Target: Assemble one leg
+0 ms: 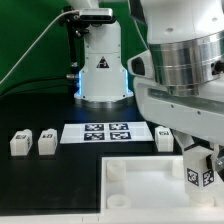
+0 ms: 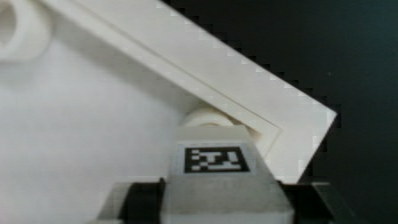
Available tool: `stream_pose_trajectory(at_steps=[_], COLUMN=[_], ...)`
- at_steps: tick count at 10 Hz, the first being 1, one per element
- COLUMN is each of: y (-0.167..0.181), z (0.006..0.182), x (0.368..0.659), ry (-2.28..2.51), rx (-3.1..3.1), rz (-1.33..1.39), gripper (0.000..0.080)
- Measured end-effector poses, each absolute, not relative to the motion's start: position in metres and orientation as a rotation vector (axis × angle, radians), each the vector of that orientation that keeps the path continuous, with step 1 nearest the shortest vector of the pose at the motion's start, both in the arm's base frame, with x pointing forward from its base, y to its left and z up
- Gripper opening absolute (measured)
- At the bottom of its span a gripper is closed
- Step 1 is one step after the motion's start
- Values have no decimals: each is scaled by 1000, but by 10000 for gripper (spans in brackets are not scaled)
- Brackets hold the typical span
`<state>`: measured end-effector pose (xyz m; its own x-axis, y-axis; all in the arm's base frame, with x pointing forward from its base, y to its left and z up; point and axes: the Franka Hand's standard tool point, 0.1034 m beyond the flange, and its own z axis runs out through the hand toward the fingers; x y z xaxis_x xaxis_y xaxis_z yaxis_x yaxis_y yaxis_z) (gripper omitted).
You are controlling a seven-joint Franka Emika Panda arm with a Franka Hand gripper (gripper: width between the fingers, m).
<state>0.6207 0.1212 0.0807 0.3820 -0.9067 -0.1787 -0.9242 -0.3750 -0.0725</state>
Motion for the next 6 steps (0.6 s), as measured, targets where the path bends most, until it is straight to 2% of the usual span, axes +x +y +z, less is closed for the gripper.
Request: stream_pose_trajectory(at_steps=[2,5,6], y=[132,131,129], z=[81,80,80], x=[622,622,623], ry=[1981,1879,1763], rx=[-2208,-2293,-2378], rz=[174,163,149], gripper=[294,294,451])
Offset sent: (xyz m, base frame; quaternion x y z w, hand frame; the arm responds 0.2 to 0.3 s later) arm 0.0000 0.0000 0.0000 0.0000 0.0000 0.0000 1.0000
